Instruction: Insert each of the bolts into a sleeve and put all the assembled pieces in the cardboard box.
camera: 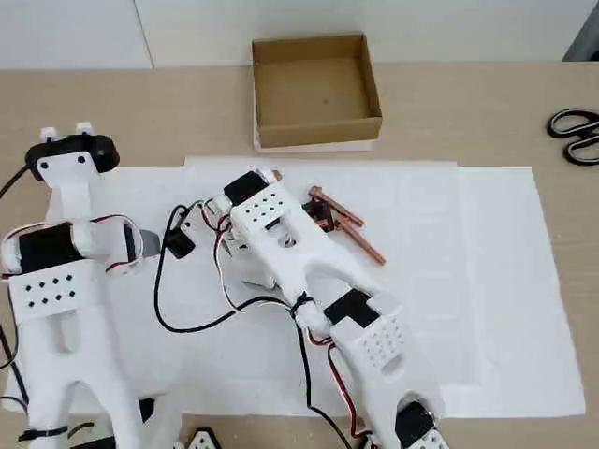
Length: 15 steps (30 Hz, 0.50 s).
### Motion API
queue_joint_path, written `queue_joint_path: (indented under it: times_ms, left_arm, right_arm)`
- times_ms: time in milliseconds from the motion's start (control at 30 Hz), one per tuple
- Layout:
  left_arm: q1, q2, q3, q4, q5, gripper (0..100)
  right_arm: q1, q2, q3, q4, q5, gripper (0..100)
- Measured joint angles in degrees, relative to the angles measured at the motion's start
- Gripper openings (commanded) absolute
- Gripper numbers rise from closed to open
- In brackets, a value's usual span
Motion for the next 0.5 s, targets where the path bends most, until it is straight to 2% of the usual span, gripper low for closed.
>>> queue_joint_path:
  times_ms: [233,500]
  left_arm:
    - [0.0,0.0,0.0,0.0,0.0,25]
    - [0.0,0.0,0.0,0.0,0.0,25]
  right_arm:
    - [0.8,0.0,-0.2,-0.7,0.0,0.4]
    - [0.8,0.8,-2.3,0.2,-0.2,0.4]
